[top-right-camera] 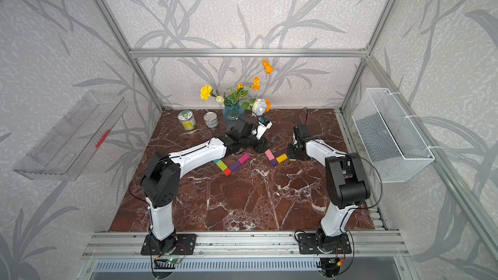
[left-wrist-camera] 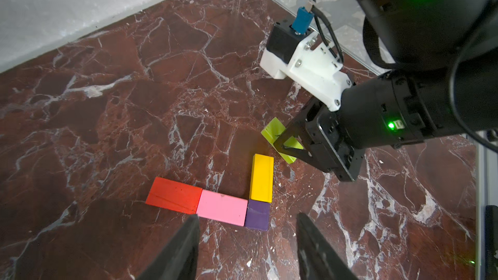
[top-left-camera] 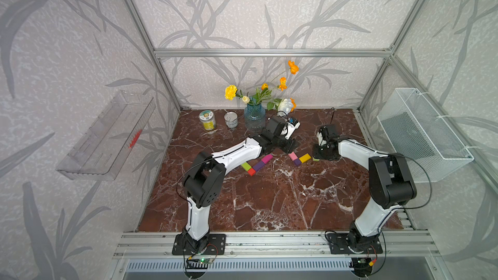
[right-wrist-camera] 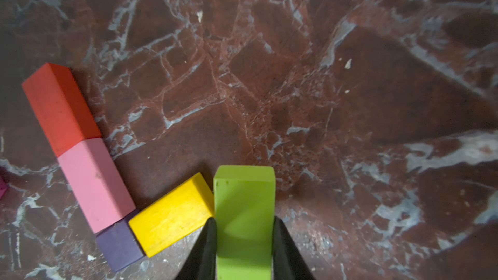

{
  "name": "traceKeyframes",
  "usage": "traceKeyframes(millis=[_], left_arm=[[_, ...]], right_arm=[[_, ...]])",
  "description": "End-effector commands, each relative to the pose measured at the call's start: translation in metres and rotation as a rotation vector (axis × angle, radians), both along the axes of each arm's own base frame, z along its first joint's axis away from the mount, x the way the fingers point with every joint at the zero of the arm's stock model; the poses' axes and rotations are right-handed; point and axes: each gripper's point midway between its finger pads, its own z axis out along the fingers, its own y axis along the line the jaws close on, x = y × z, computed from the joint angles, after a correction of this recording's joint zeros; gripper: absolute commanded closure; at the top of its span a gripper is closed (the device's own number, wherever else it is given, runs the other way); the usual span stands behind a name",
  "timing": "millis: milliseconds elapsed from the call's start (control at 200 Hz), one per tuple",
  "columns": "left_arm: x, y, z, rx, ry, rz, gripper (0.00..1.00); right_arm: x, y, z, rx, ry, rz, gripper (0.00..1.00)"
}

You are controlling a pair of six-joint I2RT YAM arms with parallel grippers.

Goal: Assemble the letter v with building blocks
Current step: Assemble the building block at the center of the board.

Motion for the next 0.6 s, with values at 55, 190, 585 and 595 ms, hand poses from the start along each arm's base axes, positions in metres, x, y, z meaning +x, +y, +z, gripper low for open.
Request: traceKeyframes(millis=[55,190,585,595], left_arm=[[0.003,-0.009,-0.015,0.066,0.099,-0.025,0.44],[0.013,-0.016,-0.032,0.115,0.162,-0.014,0.45],[0.037,-0.05,-0.056,0.115,0.267,-0.041,0.46],[0.036,-0.051,-0.057,0.115,0.271,-0.043,0.46]], right_arm=[[0.014,-0.001,-0.002,0.051,-0.02,-0.053,0.81],[0.015,-0.003,-0.006,0.072,-0.012,-0.076,0.78],[0.012,-0.002,0.018,0.166,-0.057,-0.106,0.53],[0.012,-0.003,0.019,0.17,-0.059,-0.106,0.52]])
